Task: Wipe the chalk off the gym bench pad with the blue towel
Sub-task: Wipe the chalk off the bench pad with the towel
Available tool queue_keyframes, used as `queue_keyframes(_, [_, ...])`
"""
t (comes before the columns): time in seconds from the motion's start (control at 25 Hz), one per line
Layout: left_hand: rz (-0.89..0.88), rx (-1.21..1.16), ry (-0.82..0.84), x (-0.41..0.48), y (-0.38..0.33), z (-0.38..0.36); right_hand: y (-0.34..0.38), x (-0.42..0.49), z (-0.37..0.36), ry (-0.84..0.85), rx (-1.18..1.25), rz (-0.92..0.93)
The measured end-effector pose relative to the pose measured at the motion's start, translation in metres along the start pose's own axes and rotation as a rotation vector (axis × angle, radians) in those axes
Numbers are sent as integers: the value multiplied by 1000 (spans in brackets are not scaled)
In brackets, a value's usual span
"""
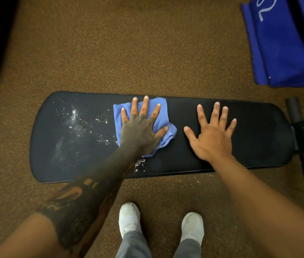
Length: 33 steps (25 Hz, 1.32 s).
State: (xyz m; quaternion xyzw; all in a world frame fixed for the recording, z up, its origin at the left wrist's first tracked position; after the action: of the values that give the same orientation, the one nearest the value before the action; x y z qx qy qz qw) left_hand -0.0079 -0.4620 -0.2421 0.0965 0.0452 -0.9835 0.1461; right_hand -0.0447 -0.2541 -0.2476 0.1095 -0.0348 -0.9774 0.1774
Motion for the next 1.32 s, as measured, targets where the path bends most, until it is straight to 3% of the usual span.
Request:
queue_keyframes(0.2, [58,-83,-11,1,33,2,-2,-2,0,0,-6,-6])
queue_keyframes(0.44, [-65,-27,13,-67,7,-12,-1,-1,1,-22,-20,-18])
queue_keyframes(0.6, [-107,-11,-10,-6,-11,0,-1,-1,1,-26,-22,-21])
queue_keyframes(0.76, [-43,-48,-14,36,16,7,-1,-2,2,-45,-13,-23])
queue_keyframes(0.92, [19,-87,-8,-3,34,4,-2,-1,2,-39,-25,-24])
queue_keyframes(1.08, [10,-59,38,-43,-5,-10,-1,0,2,-31,-9,-17])
queue_keyframes(1.24, [-71,15,22,-32,-32,-11,-3,-1,2,-35,20,-2])
queue_keyframes(1.32, [-27,3,8,-24,-15,-8,-2,-2,2,-28,26,7])
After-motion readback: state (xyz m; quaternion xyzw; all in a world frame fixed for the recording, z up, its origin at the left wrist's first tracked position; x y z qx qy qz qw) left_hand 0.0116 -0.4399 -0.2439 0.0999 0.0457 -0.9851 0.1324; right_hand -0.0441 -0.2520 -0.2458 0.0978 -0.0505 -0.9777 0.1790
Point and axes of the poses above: each hand's wrist, its own x-axis towards the middle knuckle, its own z-axis out of the back of the hand, y = z × x, the point moved 7 cm from there along x, towards the middle knuckle, and after that the axes turned 12 degrees about z, right-handed, at the moved point
